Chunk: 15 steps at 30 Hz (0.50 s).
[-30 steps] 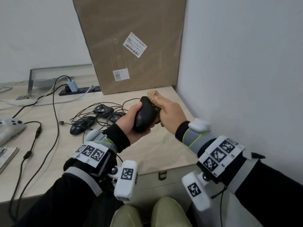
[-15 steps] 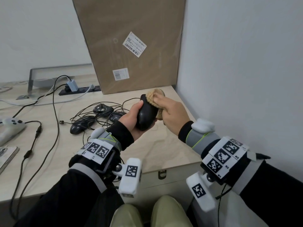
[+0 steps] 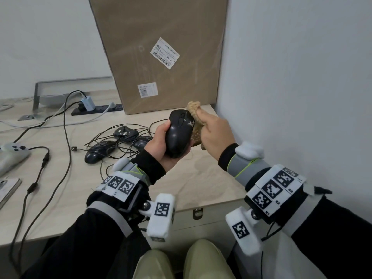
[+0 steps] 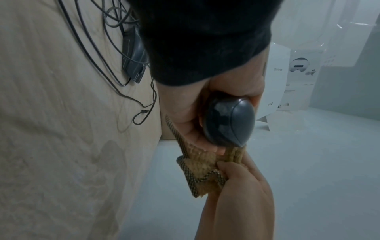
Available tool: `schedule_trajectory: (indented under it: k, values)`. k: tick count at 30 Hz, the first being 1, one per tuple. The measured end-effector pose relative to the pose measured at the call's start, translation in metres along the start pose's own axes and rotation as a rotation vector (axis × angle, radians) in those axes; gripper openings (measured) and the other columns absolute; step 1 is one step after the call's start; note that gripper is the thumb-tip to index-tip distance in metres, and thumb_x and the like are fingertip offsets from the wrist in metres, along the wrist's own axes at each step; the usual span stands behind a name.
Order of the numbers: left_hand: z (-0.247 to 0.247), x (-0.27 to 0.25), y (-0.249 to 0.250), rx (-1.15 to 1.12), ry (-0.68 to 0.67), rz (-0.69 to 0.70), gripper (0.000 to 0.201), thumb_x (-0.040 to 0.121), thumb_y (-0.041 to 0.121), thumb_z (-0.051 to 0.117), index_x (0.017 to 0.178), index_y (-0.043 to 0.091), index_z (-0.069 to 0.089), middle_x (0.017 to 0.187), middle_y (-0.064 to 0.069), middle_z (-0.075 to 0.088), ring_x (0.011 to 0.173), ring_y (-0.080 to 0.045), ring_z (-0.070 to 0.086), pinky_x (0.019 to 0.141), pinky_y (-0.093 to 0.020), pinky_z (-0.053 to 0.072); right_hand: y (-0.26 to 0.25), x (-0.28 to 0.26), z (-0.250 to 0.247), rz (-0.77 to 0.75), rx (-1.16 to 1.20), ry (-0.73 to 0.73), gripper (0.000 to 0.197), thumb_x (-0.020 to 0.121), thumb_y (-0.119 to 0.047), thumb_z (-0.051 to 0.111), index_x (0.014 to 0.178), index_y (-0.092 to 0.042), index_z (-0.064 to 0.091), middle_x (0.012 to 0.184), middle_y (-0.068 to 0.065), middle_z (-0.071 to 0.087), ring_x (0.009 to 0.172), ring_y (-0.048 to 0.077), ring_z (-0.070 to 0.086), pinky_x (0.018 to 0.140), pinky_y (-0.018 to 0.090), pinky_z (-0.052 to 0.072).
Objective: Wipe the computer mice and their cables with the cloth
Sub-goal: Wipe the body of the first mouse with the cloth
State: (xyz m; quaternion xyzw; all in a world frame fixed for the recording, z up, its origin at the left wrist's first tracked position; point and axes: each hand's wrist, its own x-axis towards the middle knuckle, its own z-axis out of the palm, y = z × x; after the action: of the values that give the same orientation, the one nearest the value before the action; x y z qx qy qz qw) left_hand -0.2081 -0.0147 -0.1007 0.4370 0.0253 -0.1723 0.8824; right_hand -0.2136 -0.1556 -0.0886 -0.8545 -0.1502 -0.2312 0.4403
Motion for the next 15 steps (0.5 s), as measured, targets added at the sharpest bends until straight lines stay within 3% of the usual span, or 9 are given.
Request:
schedule_trajectory:
  k: [2,4,6,9,11,12,13,15]
  values:
    - [0.000,0.001,0.001,0.006,-0.016,0.001,0.043,0.093,0.046,0.038,0.108,0.011,0.058,0.084,-0.008,0.068,0.058,-0.019,0.068,0.054,-0.023,0.055,0.002,0.000,0.000,-0.034,-0.006,0.071,0.057,0.078,0.001,0.032,0.129,-0.009,0.055,0.119,0.013,0.065,0.109,0.031,0.060,0.095,0.025,0.041]
    - [0.000,0.001,0.001,0.033,-0.007,0.001,0.046,0.094,0.048,0.035,0.102,0.011,0.061,0.079,-0.007,0.070,0.059,-0.018,0.069,0.054,-0.021,0.055,0.001,-0.002,0.004,-0.123,-0.013,0.041,0.058,0.075,0.003,0.033,0.127,-0.007,0.056,0.127,0.011,0.060,0.115,0.026,0.057,0.104,0.031,0.041]
    - [-0.001,0.002,0.001,0.036,0.021,0.004,0.044,0.094,0.048,0.036,0.098,0.012,0.062,0.076,-0.005,0.071,0.060,-0.018,0.069,0.055,-0.021,0.055,0.001,-0.005,0.008,-0.205,-0.033,0.025,0.056,0.072,0.006,0.036,0.120,-0.004,0.062,0.128,0.013,0.060,0.112,0.028,0.059,0.100,0.038,0.045]
    - [-0.006,0.005,0.000,0.003,0.079,0.027,0.038,0.094,0.045,0.040,0.097,0.015,0.063,0.078,-0.005,0.072,0.066,-0.018,0.069,0.062,-0.024,0.057,-0.002,-0.012,0.006,-0.244,0.025,0.076,0.043,0.072,-0.006,0.035,0.094,0.001,0.072,0.105,0.015,0.071,0.093,0.025,0.067,0.088,0.037,0.050]
    - [-0.007,0.009,-0.001,-0.030,0.117,0.032,0.036,0.096,0.043,0.042,0.104,0.015,0.063,0.090,-0.006,0.071,0.078,-0.018,0.067,0.067,-0.027,0.056,-0.005,-0.013,0.002,-0.103,0.122,0.070,0.044,0.070,-0.009,0.033,0.088,-0.001,0.072,0.089,0.006,0.071,0.067,0.010,0.061,0.073,0.030,0.049]
    - [-0.007,0.010,0.000,-0.025,0.139,0.026,0.037,0.096,0.042,0.041,0.111,0.015,0.061,0.098,-0.006,0.070,0.084,-0.018,0.065,0.066,-0.027,0.056,-0.004,-0.011,0.000,-0.005,0.138,0.072,0.044,0.069,-0.008,0.033,0.089,-0.004,0.072,0.084,-0.001,0.067,0.062,0.009,0.055,0.068,0.028,0.047]
    - [-0.006,0.012,0.000,-0.011,0.161,0.021,0.039,0.097,0.042,0.039,0.119,0.015,0.058,0.107,-0.005,0.068,0.090,-0.018,0.064,0.064,-0.025,0.057,-0.003,-0.009,-0.001,0.086,0.134,0.076,0.044,0.070,-0.007,0.033,0.093,-0.007,0.071,0.082,-0.005,0.063,0.065,0.013,0.055,0.068,0.029,0.047]
    - [-0.005,0.018,0.002,0.026,0.224,0.018,0.045,0.098,0.042,0.039,0.130,0.014,0.052,0.123,-0.005,0.063,0.100,-0.019,0.062,0.059,-0.022,0.056,0.003,-0.003,-0.003,0.218,0.077,0.074,0.042,0.076,-0.001,0.035,0.101,-0.010,0.068,0.089,-0.001,0.064,0.084,0.023,0.059,0.075,0.028,0.048]
